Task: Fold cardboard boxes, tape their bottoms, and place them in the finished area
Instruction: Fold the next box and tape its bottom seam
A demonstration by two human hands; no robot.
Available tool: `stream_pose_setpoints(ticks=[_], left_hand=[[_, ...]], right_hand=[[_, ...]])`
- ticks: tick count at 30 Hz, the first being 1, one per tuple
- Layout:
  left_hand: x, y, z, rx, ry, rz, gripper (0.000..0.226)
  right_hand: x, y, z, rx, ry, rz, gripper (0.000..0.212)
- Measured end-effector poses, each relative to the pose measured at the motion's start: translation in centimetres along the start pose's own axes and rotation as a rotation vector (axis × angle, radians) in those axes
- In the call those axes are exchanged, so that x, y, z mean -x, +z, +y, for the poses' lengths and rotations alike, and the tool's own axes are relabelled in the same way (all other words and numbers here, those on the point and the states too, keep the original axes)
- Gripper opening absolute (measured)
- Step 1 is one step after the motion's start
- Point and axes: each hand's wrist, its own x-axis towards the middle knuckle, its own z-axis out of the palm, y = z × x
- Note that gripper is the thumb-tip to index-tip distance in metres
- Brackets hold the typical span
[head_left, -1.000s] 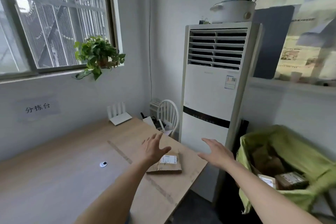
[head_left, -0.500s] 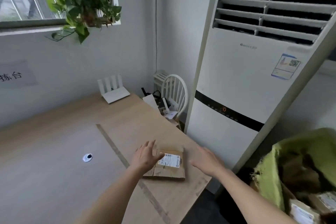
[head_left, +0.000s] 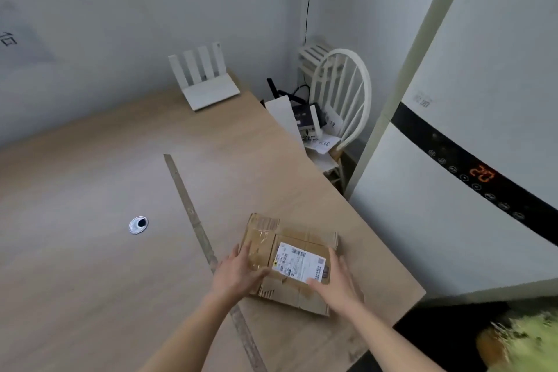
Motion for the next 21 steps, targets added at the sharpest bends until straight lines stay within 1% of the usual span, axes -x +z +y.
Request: stream_pose_setpoints(ticks=[3,6,12,15,18,21], left_hand=[[-2.6,1.6,0.3,0.042,-0.063,-0.015,0.099],[-4.1,2.9,0.8,0.104,-0.102,-0.022,0.096],[-3.7,3.0,1.7,0.25,-0.186,0.041,0.123],[-2.2,1.6,1.6,0.365,-0.144,0.054,0.127],[0.4,0.1,1.3,0.501,-0.082,0.076,0.129],[4.3,-1.2,-0.1,0.641,0.073,0.095,0.132]], right_hand=[[-3.2,0.9,0.5,-0.08,-0.001,-0.028,0.106],[-4.9,1.5,0.6,-0.12,-0.009,-0.013,0.105],[-4.7,0.4,0.2,-0.201,-0.06,0.06,0.102],[-3.7,-0.6,-1.0,-0.249,-0.129,0.071,0.105],[-1.9,-1.2,-2.3,-0.353,-0.194,0.053,0.112],[0.8,-1.7,-3.2,-0.412,-0.27,0.033,0.114]])
